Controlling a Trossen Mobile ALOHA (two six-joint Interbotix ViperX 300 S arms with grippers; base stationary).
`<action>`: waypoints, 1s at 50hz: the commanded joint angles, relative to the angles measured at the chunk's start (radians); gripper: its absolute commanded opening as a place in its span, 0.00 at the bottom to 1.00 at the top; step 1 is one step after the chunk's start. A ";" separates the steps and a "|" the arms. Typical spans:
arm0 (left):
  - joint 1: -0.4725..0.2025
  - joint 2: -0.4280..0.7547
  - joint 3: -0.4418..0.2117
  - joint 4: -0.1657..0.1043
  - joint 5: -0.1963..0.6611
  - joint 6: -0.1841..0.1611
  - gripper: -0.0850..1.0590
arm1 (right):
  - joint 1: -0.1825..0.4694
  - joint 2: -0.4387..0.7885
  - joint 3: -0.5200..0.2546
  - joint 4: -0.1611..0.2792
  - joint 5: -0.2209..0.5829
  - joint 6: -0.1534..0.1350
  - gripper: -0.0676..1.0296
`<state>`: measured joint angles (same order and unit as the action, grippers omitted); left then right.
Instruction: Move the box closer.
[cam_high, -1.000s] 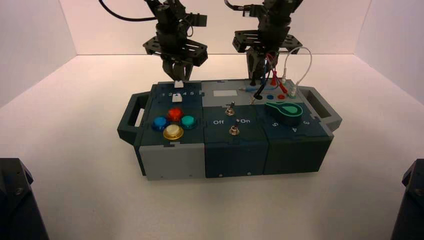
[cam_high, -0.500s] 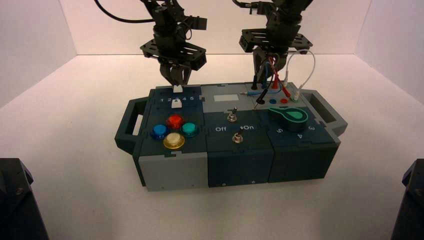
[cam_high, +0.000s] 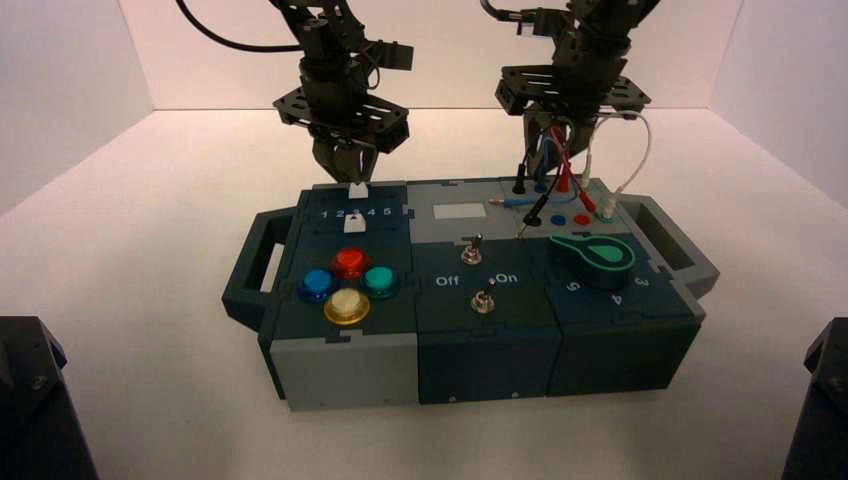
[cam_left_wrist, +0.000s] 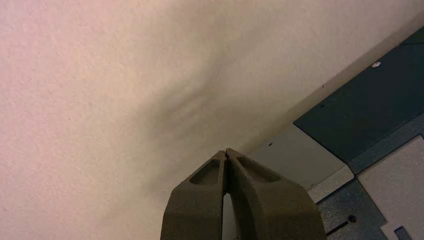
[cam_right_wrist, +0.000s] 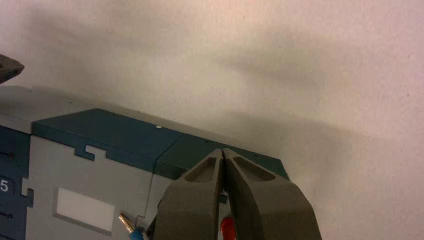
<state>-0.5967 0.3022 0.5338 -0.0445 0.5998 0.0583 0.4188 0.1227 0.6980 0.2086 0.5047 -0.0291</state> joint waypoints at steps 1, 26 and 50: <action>-0.029 -0.051 0.018 -0.006 -0.006 -0.008 0.05 | 0.008 -0.037 0.021 0.014 -0.002 0.002 0.04; -0.034 -0.091 0.080 -0.006 -0.018 -0.011 0.05 | 0.017 -0.058 0.061 0.040 -0.018 0.000 0.04; -0.003 -0.238 0.014 0.017 0.020 -0.011 0.05 | 0.017 -0.216 -0.048 -0.002 -0.041 -0.015 0.04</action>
<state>-0.6121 0.1519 0.5722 -0.0307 0.6075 0.0491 0.4295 0.0015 0.6811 0.2132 0.4663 -0.0414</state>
